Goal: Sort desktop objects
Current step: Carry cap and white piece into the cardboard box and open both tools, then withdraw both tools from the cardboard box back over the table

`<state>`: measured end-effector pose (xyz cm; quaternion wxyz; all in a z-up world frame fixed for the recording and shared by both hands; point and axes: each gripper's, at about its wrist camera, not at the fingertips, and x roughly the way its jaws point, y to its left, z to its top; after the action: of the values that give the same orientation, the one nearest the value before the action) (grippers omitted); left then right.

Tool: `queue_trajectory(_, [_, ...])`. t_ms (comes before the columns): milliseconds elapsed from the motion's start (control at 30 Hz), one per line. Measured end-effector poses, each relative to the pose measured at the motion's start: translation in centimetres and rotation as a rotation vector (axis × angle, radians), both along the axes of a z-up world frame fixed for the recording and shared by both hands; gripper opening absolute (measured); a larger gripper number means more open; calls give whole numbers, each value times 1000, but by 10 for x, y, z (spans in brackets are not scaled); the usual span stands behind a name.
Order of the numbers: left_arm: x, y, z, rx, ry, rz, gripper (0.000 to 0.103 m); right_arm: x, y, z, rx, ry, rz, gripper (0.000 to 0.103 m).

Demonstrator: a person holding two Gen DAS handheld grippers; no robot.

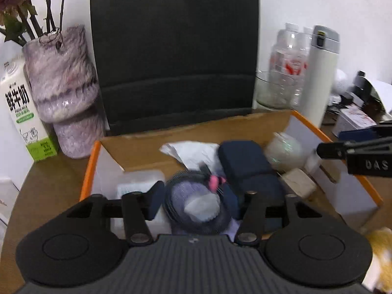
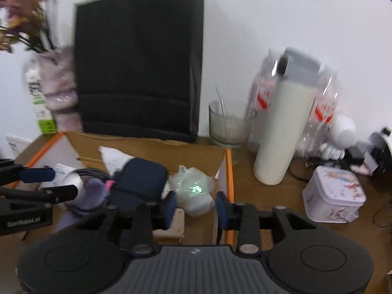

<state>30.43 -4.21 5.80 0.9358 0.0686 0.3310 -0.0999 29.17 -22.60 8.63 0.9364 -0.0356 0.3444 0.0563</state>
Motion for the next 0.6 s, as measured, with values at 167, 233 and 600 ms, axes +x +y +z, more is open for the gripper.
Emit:
queue_trajectory(167, [-6,18,15,-44,-33,19,80,-7,-1,10,25,-72,25,66])
queue_trajectory(233, [-15,23,22,-34,-28,51,86,-14,0,14,34,-66,35,71])
queue_trajectory(600, [-194,53,-1,-179,16,246,103,-172,23,-1,136,-11,166,86])
